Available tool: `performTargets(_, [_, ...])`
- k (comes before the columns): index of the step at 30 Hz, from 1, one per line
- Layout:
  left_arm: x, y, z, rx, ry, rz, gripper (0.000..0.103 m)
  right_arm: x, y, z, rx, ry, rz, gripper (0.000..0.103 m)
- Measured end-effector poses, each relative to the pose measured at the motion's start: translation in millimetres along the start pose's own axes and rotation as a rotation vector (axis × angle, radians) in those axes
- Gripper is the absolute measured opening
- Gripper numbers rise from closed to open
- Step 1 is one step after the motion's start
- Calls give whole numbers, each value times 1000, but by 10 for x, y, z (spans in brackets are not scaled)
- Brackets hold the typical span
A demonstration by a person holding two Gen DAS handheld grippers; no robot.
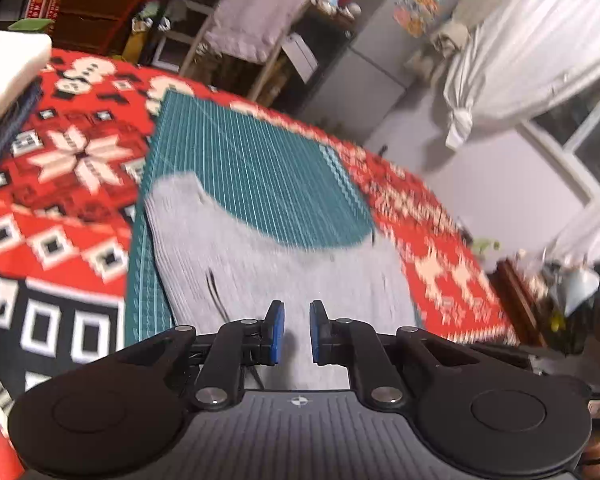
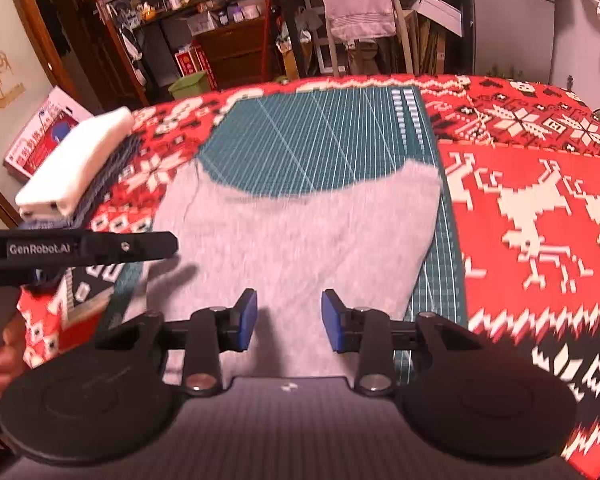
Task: Fold clothes
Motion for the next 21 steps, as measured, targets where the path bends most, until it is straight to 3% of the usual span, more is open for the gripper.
performTargets(4, [-29, 174, 82, -30, -55, 63, 11, -18, 107, 22, 9, 35, -38, 40])
performTargets(11, [-7, 225, 112, -10, -87, 151, 10, -146, 240, 56, 71, 100, -167, 46])
performTargets(15, [-46, 216, 101, -11, -80, 117, 10, -155, 250, 44, 90, 108, -168, 46])
performTargets(21, [122, 236, -20, -37, -108, 111, 10, -96, 189, -128, 41, 97, -79, 47])
Point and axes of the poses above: each gripper's, at about its wrist camera, not at the fingertips, and z roughly the way its jaws point, x to its right, y to its underside, the point moved 7 cm from there along z, roughly the way its jaws point, and after that the axes turned 2 degrees about -x, right-handed, at the moved point
